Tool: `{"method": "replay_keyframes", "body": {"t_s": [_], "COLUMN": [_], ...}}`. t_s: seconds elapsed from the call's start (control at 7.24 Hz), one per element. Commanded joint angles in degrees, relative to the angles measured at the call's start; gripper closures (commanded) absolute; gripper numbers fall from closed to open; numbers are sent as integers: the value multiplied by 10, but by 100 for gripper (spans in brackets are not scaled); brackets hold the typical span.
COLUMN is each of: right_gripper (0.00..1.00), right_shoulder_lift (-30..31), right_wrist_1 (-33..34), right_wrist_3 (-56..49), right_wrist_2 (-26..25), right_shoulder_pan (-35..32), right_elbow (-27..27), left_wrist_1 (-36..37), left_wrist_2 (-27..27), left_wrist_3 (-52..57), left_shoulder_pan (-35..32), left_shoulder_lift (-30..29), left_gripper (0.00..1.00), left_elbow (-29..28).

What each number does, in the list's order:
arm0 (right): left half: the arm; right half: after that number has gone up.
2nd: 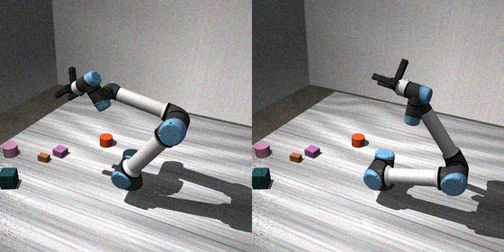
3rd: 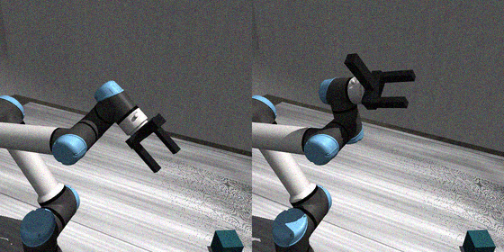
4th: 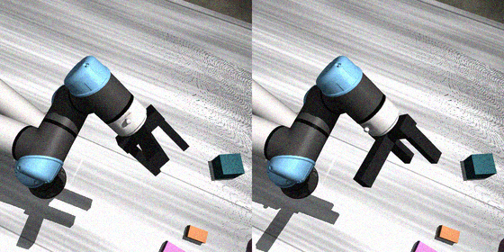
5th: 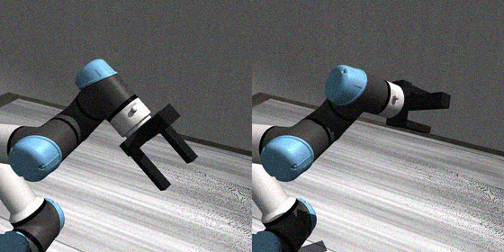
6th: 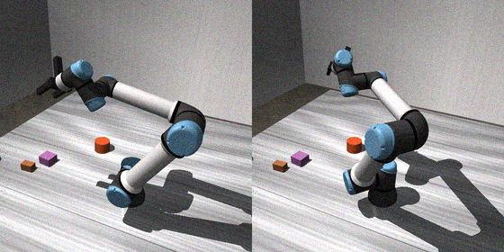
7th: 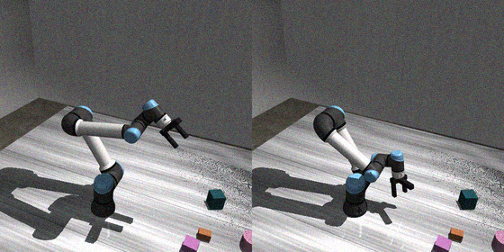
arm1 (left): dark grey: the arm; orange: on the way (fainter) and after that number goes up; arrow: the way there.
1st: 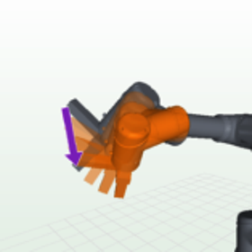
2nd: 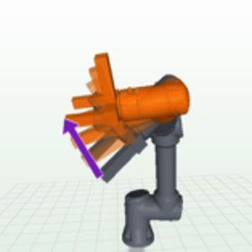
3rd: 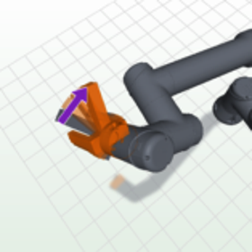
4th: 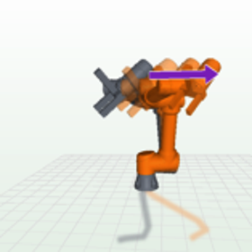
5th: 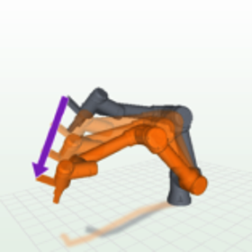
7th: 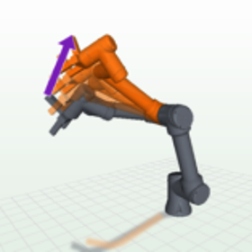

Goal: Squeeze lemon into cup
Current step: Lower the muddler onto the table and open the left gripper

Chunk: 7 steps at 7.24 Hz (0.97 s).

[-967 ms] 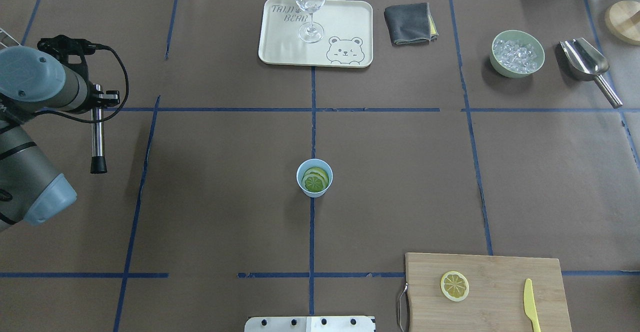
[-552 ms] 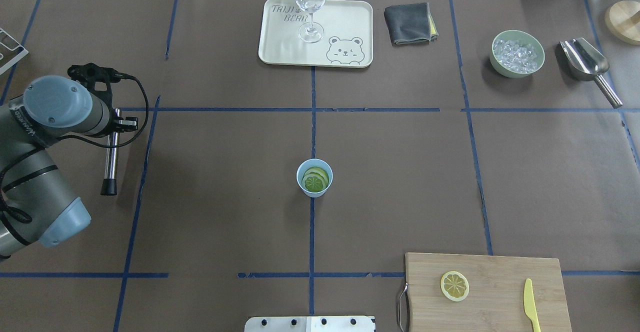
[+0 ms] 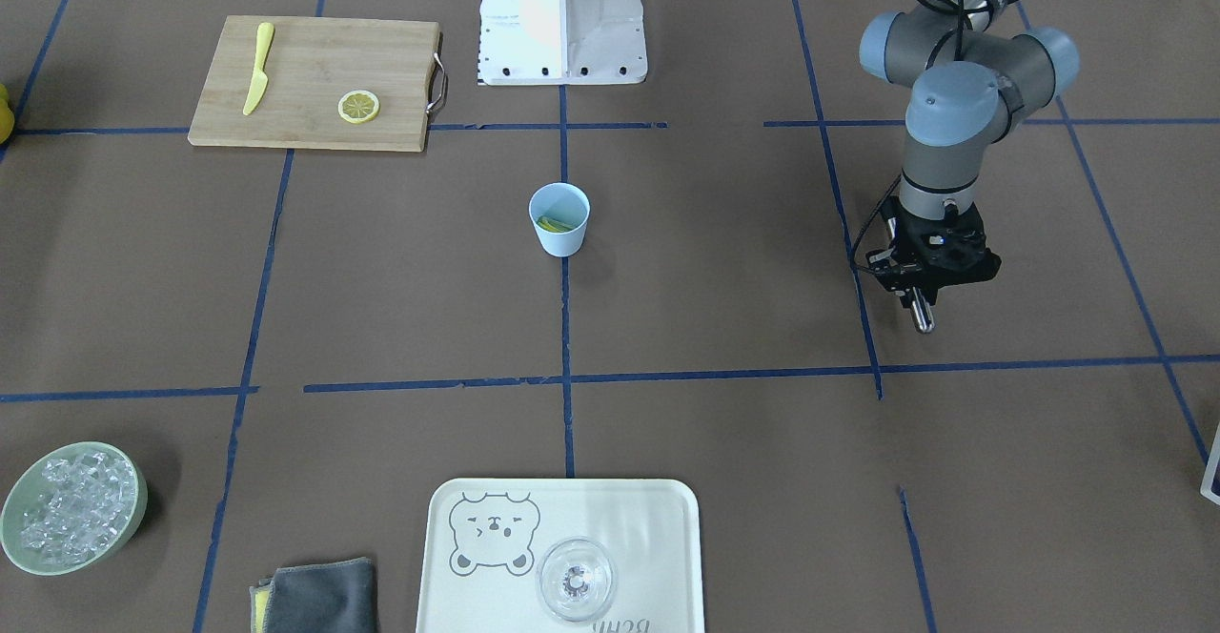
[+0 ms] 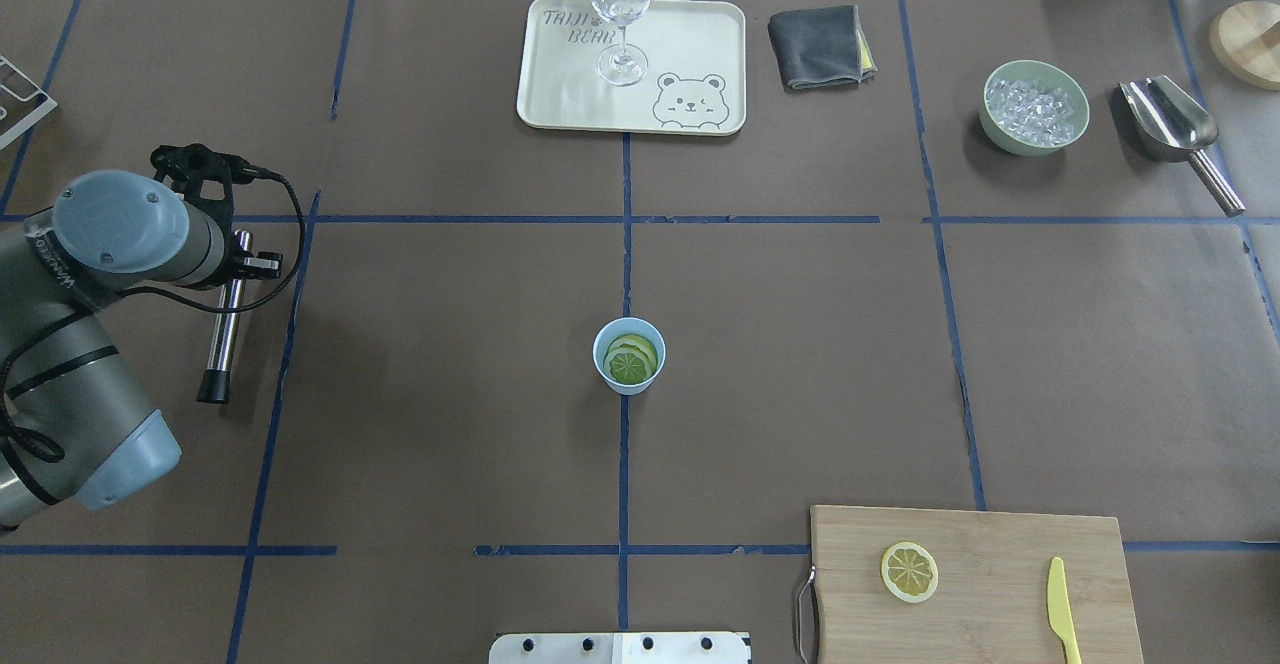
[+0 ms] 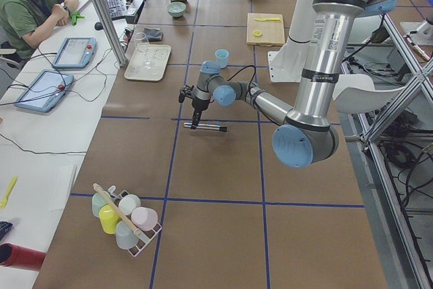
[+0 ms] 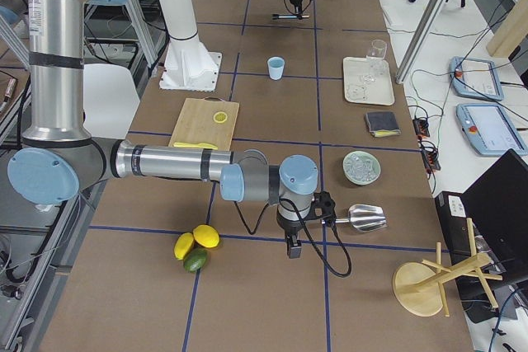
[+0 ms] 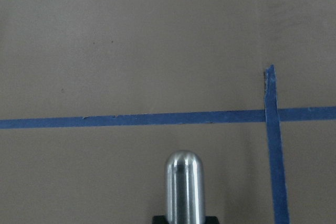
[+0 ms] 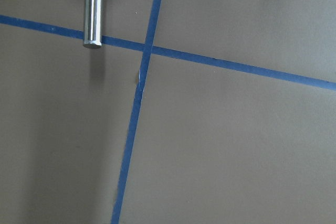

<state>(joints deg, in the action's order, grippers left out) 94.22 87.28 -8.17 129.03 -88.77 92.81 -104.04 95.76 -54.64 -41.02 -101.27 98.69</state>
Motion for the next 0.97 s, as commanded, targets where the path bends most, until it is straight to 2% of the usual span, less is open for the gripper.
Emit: {"method": "replay_keyframes", "body": {"t_s": [0.0, 0.28, 0.55, 0.69, 0.83], "right_gripper": [0, 0, 0, 0, 0], "right_shoulder_lift": [0, -1, -1, -1, -1], "right_wrist_1": [0, 0, 0, 0, 0], "right_wrist_3": [0, 0, 0, 0, -1], "right_wrist_2": [0, 0, 0, 0, -1], "right_shoulder_pan": [0, 0, 0, 0, 0], "right_elbow": [0, 0, 0, -1, -1], "left_wrist_1": [-21, -22, -21, -19, -17], "left_wrist_2": [1, 2, 4, 7, 45], "left_wrist_3": [0, 0, 0, 8, 35], "left_shoulder_pan": [2, 3, 2, 1, -9], "left_shoulder_lift": [7, 6, 3, 5, 10], "left_gripper": [85, 0, 0, 0, 0], "left_elbow": [-6, -6, 5, 35, 66]}}
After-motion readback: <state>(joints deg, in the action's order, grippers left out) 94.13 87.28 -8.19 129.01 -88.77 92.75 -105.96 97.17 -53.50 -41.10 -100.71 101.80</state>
